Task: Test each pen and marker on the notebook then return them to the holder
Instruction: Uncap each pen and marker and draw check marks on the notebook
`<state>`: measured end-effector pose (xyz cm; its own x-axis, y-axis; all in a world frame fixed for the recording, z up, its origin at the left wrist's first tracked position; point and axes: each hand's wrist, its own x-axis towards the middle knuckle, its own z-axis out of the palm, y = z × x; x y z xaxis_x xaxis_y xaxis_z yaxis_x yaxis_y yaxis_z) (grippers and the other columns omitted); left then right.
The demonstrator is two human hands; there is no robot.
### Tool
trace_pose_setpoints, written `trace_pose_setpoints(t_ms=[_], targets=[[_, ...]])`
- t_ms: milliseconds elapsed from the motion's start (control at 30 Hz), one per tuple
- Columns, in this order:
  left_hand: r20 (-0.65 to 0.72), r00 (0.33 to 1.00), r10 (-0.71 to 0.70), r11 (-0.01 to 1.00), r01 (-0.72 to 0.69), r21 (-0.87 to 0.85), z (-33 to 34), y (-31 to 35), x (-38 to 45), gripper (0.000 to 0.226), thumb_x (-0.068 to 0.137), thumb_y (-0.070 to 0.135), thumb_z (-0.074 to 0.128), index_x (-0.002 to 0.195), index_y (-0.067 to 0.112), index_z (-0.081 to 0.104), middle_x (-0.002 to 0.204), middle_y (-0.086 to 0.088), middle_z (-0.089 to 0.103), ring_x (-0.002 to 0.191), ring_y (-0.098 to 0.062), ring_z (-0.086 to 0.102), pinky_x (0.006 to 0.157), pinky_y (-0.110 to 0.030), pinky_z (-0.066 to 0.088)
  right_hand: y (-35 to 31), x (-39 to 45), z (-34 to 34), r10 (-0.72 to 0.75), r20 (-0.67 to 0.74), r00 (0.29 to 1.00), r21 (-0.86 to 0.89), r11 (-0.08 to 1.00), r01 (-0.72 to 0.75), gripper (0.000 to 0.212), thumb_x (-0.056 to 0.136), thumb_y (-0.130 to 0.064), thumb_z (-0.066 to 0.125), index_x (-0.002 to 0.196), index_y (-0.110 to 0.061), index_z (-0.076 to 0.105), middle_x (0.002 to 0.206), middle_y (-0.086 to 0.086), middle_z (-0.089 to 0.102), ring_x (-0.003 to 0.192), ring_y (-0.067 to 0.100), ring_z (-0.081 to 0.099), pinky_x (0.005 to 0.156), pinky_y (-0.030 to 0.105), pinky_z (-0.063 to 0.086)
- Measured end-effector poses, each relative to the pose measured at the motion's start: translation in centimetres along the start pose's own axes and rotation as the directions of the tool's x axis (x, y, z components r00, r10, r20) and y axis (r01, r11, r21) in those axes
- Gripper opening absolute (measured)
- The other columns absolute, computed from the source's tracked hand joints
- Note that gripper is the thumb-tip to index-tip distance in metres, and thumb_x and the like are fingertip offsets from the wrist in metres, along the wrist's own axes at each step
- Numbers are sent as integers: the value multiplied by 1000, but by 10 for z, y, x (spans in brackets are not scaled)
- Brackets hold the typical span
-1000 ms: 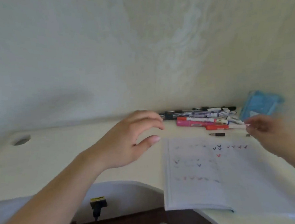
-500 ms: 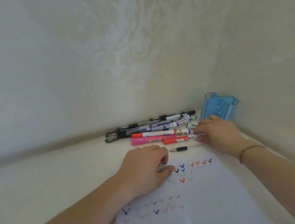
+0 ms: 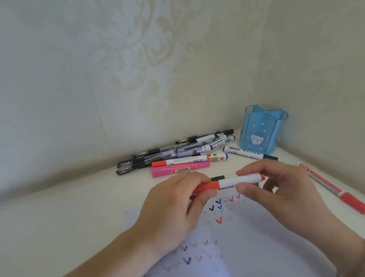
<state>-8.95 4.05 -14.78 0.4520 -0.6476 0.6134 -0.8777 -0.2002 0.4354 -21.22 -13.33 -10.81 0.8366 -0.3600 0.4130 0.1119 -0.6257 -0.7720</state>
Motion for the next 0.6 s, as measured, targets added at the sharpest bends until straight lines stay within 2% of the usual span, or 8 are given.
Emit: trace_pose_setpoints(t_ms=[100,200,333,433,500,600], targets=[[50,999,-2,998,5,-66,0,-1,4,28,95,47,48,104,24,62,85,19,58,74,4,49,66,-7,34,7,1,-1,10,-4,1000,150,989,-9,28,59,-55,80,81,-40,73,69,5,65,54,33,49,49,35,42],[101,994,32,996,-24,-84,0,2,7,30,96,46,47,106,22,62,83,18,54,73,6,47,65,-6,32,13,2,-4,76,-33,997,367,928,-58,53,44,-65,84,81,-28,75,59,16,51,50,24,44,47,27,40],[159,986,43,994,-27,-103,2,6,5,32,98,50,42,109,24,58,84,21,53,71,0,50,63,-10,36,16,-2,3,92,81,992,602,789,-122,50,50,-57,87,79,-20,70,56,12,52,49,23,42,47,27,38],[204,970,131,988,-112,-102,2,12,3,25,99,40,45,104,20,59,83,10,60,71,-10,55,62,-25,45,11,-9,14,27,233,972,546,824,-153,39,65,-47,82,76,-16,60,52,7,54,44,21,41,45,22,35],[267,949,168,981,-134,-140,0,16,3,22,101,36,45,99,18,59,78,7,61,68,-14,55,58,-32,45,11,-12,17,6,278,960,519,840,-156,29,74,-35,73,71,-16,51,47,10,54,40,19,40,45,21,33],[352,914,201,963,-118,-243,-8,20,4,15,101,33,48,96,22,57,60,13,49,52,-3,43,49,-19,31,8,-17,14,-74,318,945,525,844,-111,31,80,-31,70,69,-17,45,46,7,54,41,17,41,46,20,31]])
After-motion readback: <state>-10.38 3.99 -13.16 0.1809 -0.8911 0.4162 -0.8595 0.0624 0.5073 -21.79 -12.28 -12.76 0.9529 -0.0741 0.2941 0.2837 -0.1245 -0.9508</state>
